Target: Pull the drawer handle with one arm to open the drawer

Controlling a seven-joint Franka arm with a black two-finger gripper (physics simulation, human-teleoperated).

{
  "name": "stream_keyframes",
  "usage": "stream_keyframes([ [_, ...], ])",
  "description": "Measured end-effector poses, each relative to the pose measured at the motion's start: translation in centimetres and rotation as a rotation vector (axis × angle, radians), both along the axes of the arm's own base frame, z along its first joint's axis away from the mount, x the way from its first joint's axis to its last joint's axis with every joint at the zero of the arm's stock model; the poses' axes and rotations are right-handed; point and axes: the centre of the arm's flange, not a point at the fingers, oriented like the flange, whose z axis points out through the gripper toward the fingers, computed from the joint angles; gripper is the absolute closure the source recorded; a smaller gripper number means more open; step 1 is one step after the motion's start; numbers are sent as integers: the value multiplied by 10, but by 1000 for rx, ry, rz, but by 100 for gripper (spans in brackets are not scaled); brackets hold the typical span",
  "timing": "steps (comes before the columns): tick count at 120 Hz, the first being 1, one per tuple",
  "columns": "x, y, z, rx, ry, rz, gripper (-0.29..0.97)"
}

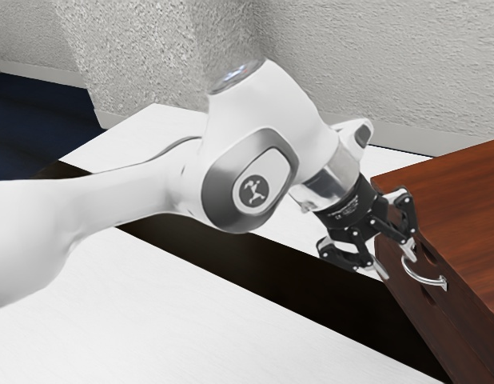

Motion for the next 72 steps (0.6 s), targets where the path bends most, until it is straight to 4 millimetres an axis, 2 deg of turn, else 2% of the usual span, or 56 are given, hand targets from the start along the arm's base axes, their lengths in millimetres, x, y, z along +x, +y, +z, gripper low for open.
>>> stream_keyframes([
  [72,3,-7,-12,-3,8,-17,59],
])
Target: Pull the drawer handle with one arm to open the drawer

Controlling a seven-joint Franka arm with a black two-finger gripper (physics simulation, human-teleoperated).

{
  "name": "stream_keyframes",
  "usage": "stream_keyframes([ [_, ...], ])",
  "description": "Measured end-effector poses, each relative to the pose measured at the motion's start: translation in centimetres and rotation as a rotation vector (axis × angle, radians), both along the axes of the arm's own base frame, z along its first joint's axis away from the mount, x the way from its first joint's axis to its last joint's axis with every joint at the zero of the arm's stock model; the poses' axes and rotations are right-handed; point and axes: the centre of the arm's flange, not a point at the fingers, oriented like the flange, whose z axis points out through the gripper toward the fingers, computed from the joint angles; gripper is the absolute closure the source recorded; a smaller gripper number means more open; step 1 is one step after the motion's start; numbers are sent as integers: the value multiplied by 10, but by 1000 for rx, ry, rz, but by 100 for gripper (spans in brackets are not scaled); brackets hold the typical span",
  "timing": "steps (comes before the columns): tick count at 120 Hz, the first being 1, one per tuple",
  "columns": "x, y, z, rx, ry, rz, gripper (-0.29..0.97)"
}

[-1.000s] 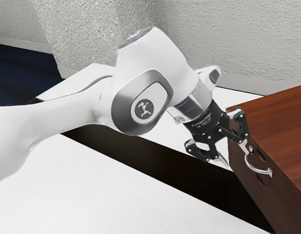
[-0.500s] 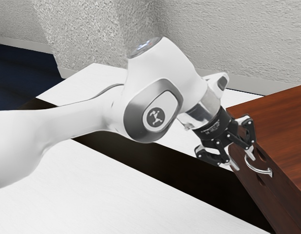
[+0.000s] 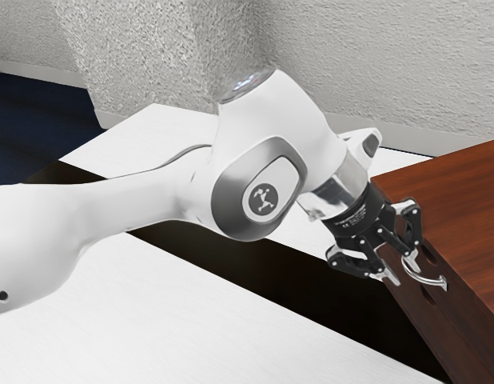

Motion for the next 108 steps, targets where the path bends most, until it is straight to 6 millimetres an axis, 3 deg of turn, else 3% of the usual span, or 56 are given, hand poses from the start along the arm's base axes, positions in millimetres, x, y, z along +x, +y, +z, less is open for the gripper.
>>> stream_keyframes([
  [59,-15,5,-10,15,13,-4,65],
  [108,-37,18,-1,22,-7,11,66],
])
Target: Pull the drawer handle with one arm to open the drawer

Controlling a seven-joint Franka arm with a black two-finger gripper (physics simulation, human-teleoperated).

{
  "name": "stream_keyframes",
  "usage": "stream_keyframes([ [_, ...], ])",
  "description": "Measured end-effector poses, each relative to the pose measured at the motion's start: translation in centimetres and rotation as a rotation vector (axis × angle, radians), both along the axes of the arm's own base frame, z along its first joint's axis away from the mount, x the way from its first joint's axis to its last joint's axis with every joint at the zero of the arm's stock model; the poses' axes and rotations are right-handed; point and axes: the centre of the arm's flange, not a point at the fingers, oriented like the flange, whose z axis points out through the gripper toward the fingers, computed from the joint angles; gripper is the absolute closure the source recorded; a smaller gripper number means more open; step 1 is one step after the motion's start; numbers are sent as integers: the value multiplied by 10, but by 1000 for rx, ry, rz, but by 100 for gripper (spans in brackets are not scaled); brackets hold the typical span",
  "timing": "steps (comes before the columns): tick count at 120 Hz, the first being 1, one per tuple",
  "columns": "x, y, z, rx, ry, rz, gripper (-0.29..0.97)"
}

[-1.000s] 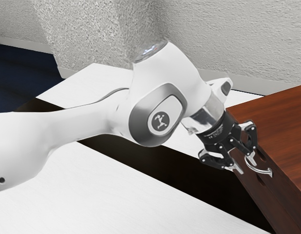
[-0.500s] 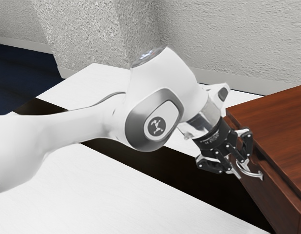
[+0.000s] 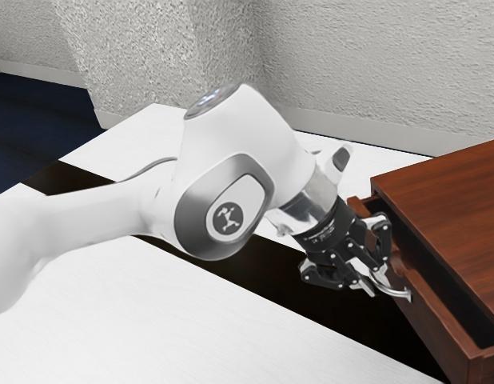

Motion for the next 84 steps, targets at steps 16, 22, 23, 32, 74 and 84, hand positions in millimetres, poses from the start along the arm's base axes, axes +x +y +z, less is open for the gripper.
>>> stream_keyframes([
  [16,-5,3,-1,3,2,3,66],
  [22,-7,4,-2,4,2,5,66],
  [23,-7,4,-2,4,2,5,66],
  [32,-11,6,-1,4,0,8,66],
  [74,-27,14,0,11,-2,20,66],
  [84,-33,12,-1,14,-3,17,66],
])
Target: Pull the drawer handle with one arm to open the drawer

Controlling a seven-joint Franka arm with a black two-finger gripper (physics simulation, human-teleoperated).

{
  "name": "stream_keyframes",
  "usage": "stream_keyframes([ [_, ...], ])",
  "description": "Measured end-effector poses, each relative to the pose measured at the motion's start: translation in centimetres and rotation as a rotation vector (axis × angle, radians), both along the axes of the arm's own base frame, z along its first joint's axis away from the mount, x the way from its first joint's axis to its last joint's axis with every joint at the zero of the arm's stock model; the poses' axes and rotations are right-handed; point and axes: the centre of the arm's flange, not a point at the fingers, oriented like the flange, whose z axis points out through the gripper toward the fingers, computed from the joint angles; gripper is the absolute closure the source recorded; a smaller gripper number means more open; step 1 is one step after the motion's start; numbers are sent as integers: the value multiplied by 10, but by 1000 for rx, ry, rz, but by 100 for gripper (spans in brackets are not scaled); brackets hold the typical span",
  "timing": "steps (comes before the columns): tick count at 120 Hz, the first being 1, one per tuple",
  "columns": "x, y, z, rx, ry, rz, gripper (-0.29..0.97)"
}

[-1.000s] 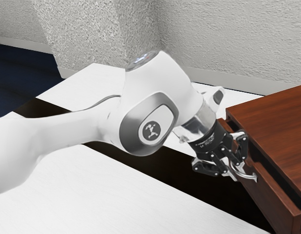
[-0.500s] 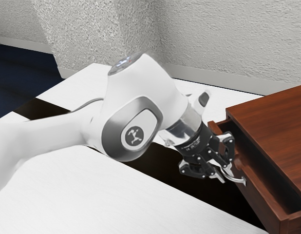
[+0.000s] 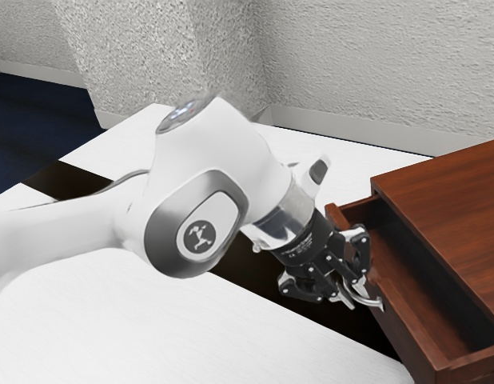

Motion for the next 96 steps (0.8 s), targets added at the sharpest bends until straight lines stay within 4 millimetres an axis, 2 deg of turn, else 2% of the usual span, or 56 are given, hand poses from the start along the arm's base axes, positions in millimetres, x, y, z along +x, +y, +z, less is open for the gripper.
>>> stream_keyframes([
  [71,-37,15,6,12,-15,25,73],
  [96,-39,16,2,17,-1,35,68],
])
